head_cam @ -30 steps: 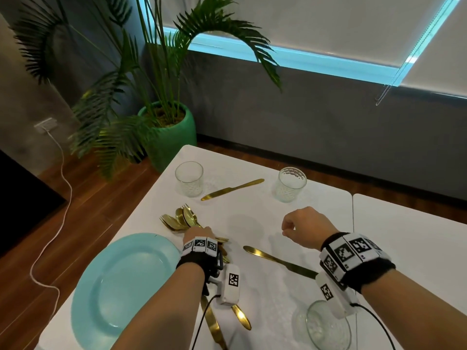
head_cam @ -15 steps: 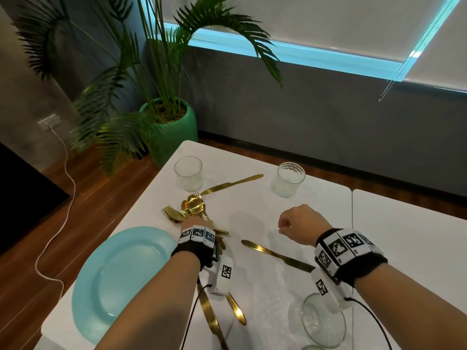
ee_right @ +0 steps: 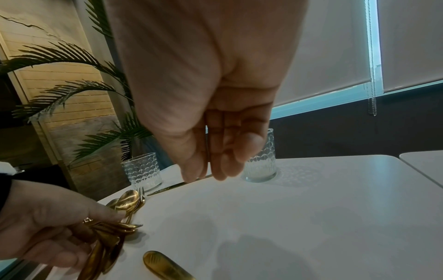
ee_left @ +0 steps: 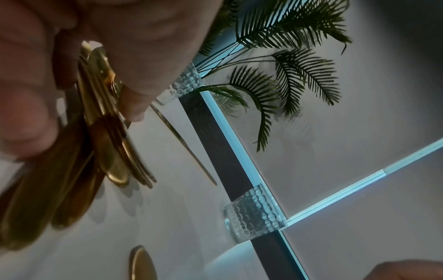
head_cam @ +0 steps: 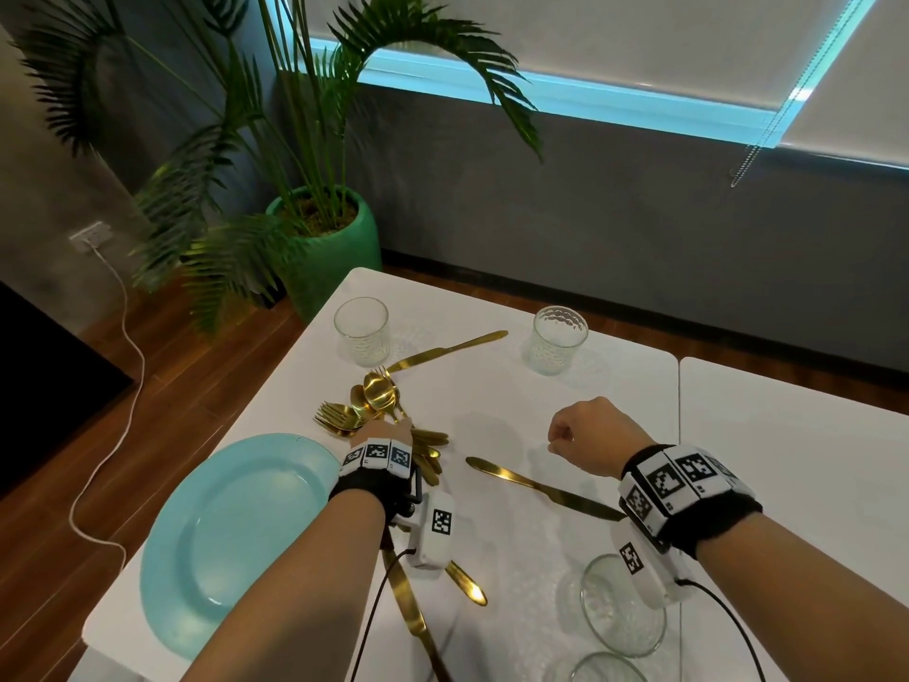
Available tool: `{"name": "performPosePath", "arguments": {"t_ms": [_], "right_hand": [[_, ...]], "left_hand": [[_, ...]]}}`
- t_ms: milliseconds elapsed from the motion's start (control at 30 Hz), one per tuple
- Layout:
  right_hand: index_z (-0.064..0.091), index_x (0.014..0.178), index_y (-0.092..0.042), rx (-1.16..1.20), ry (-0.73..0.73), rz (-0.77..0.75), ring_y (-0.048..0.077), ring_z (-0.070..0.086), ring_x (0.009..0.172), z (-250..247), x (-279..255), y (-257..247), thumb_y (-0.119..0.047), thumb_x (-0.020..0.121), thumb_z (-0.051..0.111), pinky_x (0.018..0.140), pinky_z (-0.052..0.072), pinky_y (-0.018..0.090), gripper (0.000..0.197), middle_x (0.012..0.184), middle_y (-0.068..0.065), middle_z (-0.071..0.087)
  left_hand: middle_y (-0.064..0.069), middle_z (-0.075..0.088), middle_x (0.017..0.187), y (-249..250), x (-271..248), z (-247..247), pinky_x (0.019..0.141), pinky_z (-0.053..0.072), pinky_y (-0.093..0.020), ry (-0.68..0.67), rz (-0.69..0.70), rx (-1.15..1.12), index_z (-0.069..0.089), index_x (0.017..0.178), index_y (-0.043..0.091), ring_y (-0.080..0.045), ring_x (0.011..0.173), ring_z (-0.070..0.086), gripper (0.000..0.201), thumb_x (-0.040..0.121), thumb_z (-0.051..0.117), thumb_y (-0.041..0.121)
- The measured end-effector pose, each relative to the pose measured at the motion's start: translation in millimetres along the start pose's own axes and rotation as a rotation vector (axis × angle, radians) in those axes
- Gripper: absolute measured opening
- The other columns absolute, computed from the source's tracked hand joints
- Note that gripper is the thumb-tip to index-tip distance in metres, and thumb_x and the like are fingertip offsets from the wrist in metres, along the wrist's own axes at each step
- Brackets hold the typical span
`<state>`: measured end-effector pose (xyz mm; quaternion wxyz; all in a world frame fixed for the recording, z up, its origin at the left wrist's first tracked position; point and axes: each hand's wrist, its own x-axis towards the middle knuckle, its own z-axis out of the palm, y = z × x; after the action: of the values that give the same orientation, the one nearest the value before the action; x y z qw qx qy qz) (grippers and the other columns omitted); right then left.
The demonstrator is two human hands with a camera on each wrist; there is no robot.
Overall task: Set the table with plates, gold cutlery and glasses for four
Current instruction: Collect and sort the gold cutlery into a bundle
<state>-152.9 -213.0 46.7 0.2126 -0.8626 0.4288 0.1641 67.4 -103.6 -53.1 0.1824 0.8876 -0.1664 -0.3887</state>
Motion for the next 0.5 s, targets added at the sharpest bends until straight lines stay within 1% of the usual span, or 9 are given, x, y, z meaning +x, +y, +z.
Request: {"name": "performPosePath", "arguments": {"t_ms": [33,67,100,167,200,233,367,433,500], "right_hand": [[0.066,0.110,-0.017,0.003,0.002,0.003,0.018,0.061,0.100,0,0,1,-0.028,0.093,0.054,0.092,0.051,0.029,0.023,0.111,0.002,0.067],[0.066,0.109,-0.017,0.005,0.002,0.006,0.018,0.061,0.100,0,-1,2,-0.028,0.093,0.054,0.092,0.051,0.029,0.023,0.110,0.002,0.067],[0.066,0.110,-0.018,0.005,0.003,0.008,0.018,0.061,0.100,0,-2,3,-0.028,0.093,0.054,0.092,0.051,0.029,0.023,0.110,0.001,0.067],[0.066,0.109,-0.017,0.010,0.012,0.007,0.018,0.061,0.100,-1,-3,5,-0.028,0.093,0.054,0.092,0.051,0.030,0.023,0.110,0.001,0.067],[0.067,0.108,-0.017,0.013,0.019,0.004,0.017,0.061,0.099,-2,-4,7,-0.028,0.093,0.055,0.092,0.051,0.029,0.023,0.109,0.001,0.067],[0.068,0.107,-0.017,0.016,0.028,0.001,0.017,0.061,0.098,-3,-4,7,-0.028,0.092,0.055,0.091,0.052,0.029,0.022,0.108,0.001,0.068],[0.069,0.104,-0.017,0.050,0.060,0.000,0.016,0.062,0.096,-7,-6,9,-0.028,0.091,0.056,0.089,0.052,0.028,0.021,0.106,0.000,0.068],[0.069,0.104,-0.017,0.064,0.068,-0.002,0.016,0.062,0.096,-9,-5,9,-0.028,0.091,0.057,0.089,0.052,0.028,0.021,0.105,0.001,0.068],[0.069,0.104,-0.017,0.069,0.079,-0.003,0.016,0.062,0.096,-10,-5,10,-0.028,0.091,0.057,0.088,0.052,0.027,0.021,0.104,0.001,0.069]], "left_hand": [[-0.018,0.054,0.130,1,1,0,0.093,0.050,-0.035,0.006,0.014,0.028,0.041,0.138,0.008,-0.032,0.117,0.056,0.049,0.093,0.049,0.027],[-0.020,0.055,0.130,-1,-2,-2,0.096,0.049,-0.037,-0.017,0.107,0.149,0.047,0.134,0.005,-0.033,0.118,0.056,0.048,0.092,0.051,0.029],[-0.020,0.058,0.128,0,-4,-2,0.097,0.050,-0.039,0.027,0.173,0.258,0.053,0.126,0.001,-0.033,0.116,0.058,0.046,0.092,0.051,0.031],[-0.016,0.067,0.112,9,-14,-2,0.091,0.051,-0.033,0.046,0.204,0.369,0.060,0.101,0.001,-0.029,0.104,0.064,0.036,0.094,0.047,0.033],[-0.012,0.068,0.103,13,-19,0,0.085,0.051,-0.031,0.080,0.202,0.392,0.058,0.090,0.004,-0.027,0.095,0.065,0.032,0.094,0.046,0.034],[-0.010,0.068,0.099,17,-24,1,0.080,0.051,-0.030,0.106,0.243,0.361,0.056,0.086,0.006,-0.025,0.090,0.064,0.029,0.092,0.047,0.033],[-0.007,0.064,0.110,34,-52,26,0.088,0.053,-0.038,0.065,0.538,0.570,0.059,0.112,0.013,-0.025,0.103,0.061,0.027,0.092,0.047,0.027],[-0.006,0.062,0.113,40,-65,45,0.092,0.050,-0.038,-0.028,0.677,0.648,0.063,0.113,0.018,-0.024,0.110,0.055,0.026,0.093,0.046,0.021],[-0.008,0.061,0.112,40,-70,63,0.089,0.050,-0.040,-0.120,0.769,0.668,0.064,0.108,0.017,-0.025,0.112,0.051,0.026,0.090,0.047,0.014]]}}
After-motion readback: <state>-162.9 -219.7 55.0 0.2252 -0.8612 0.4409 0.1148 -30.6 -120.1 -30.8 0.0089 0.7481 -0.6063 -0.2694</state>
